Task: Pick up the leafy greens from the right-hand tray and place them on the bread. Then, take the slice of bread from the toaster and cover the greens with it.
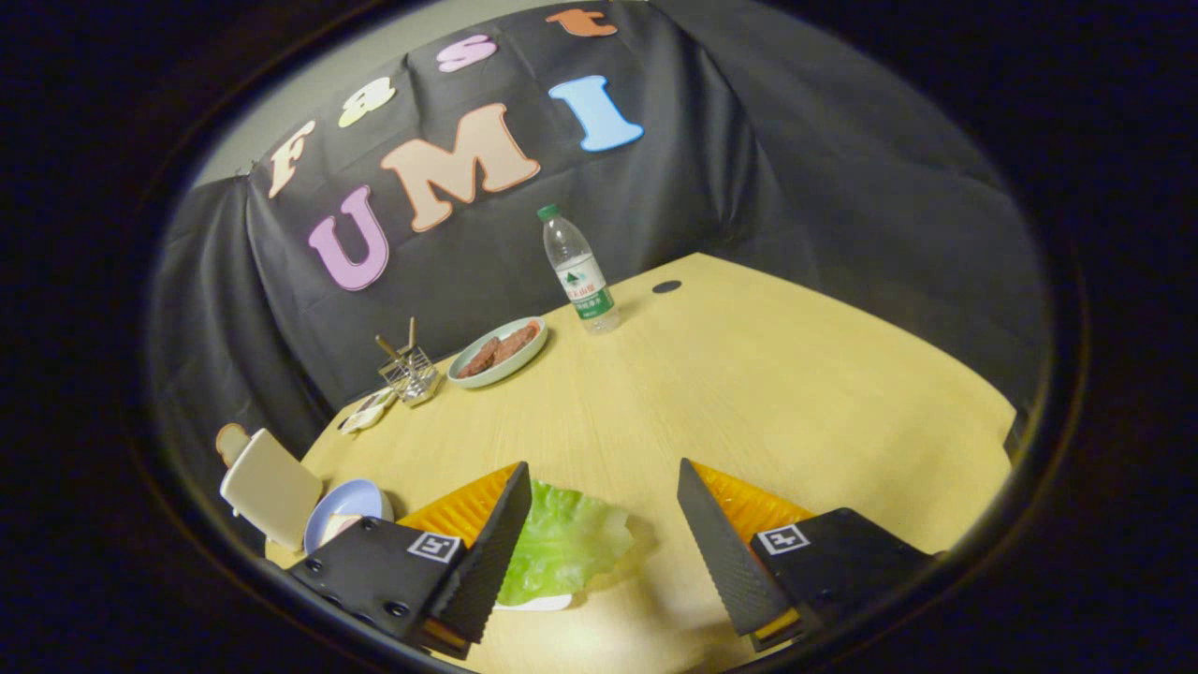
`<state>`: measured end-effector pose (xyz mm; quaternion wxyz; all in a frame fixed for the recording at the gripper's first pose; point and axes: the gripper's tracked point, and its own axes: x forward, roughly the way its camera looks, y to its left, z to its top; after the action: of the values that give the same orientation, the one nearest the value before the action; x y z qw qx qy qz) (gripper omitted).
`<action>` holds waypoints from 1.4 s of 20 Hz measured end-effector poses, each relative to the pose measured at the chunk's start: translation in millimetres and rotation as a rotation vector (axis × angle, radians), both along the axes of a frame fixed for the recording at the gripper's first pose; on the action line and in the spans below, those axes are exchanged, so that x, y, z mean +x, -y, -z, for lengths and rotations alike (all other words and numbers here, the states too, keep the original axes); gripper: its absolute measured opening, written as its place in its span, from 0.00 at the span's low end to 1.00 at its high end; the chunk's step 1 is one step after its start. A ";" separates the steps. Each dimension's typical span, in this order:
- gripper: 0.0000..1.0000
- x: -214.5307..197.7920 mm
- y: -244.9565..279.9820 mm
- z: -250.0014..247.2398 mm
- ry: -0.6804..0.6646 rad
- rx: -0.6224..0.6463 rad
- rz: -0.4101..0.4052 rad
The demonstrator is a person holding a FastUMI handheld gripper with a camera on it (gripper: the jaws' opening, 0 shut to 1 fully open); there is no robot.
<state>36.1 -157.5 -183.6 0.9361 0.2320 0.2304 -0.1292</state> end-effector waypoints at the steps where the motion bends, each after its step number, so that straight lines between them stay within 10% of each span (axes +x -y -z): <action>1: 0.98 0.1 -3.6 5.3 -0.011 0.012 -0.015; 11: 0.89 1.5 -21.6 33.7 -0.077 0.046 -0.105; 19: 0.25 4.1 -25.3 28.9 -0.042 0.068 -0.113; 28: 0.04 10.8 -23.5 9.2 0.030 0.027 -0.100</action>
<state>47.0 -134.0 -192.8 0.9416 0.2347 0.2296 -0.0754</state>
